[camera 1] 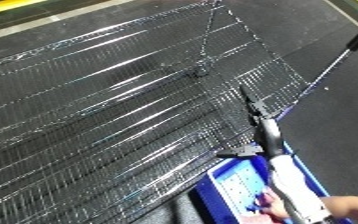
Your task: Pick up the object and place it into the box
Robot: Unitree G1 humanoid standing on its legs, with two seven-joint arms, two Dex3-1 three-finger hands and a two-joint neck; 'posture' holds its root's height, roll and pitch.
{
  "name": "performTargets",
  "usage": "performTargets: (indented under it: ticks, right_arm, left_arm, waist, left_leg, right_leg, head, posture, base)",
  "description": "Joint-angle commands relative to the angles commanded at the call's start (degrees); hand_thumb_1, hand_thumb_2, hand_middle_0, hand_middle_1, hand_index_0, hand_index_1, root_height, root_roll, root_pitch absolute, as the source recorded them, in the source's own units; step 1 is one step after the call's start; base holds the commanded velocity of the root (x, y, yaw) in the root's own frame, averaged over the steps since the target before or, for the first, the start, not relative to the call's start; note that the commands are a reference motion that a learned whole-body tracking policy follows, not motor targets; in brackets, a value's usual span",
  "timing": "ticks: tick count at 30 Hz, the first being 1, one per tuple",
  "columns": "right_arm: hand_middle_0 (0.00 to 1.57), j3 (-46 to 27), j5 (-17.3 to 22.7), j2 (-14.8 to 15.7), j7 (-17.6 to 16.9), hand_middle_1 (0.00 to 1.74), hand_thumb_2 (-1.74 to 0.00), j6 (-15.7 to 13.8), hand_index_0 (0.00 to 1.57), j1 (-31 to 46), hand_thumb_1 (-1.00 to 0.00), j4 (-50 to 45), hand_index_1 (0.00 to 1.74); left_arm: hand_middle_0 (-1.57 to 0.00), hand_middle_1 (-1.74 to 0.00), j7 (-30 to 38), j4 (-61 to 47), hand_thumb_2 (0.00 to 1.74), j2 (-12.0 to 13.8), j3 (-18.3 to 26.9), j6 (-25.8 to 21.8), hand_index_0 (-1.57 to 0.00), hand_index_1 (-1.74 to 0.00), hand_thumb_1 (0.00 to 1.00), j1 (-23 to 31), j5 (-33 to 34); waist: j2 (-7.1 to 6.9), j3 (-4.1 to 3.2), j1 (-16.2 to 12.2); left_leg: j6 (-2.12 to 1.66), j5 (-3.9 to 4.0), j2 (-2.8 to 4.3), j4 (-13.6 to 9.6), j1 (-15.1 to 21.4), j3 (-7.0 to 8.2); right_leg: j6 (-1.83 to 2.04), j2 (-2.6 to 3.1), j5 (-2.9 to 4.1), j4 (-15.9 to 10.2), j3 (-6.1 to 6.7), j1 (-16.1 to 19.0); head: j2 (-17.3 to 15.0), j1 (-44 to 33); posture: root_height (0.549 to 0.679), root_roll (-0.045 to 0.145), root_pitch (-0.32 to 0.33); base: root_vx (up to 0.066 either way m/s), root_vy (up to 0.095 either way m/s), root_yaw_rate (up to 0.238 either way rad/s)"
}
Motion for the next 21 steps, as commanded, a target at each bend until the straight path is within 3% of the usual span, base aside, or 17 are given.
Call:
performTargets:
  ticks: [10,21]
  right_arm:
    - [0.0,7.62,-1.95,1.85,2.53,0.0,0.0,0.52,0.0,-1.34,0.0,-1.75,0.0]
    - [0.0,12.02,-2.15,3.1,3.77,0.0,0.0,0.4,0.0,-2.81,0.0,-2.04,0.0]
  left_arm:
    - [-1.57,-1.74,1.37,-0.18,1.74,0.24,0.03,-0.33,-1.57,-1.74,1.0,-3.0,1.4]
    - [-1.57,-1.74,2.29,0.25,1.74,0.29,-0.33,-0.52,-1.57,-1.74,1.0,-5.47,2.75]
  waist:
    - [-1.46,0.02,2.51]
    - [-1.59,0.05,4.01]
  left_leg:
    - [0.21,-0.11,-0.42,-0.19,-0.24,-1.18]
    - [0.47,-0.54,-0.9,-0.05,-0.09,-1.74]
  right_leg:
    - [-0.04,-0.33,-0.38,0.26,-1.24,0.82]
    - [0.18,-0.69,-0.61,0.65,-1.71,0.9]
  head:
    - [1.78,-18.75]
    - [1.02,-27.63]
  posture:
    - [0.641,0.039,-0.171]
    - [0.641,0.039,-0.17]
  base:
    - [0.012,0.002,0.087]
    - [0.012,0.021,0.027]
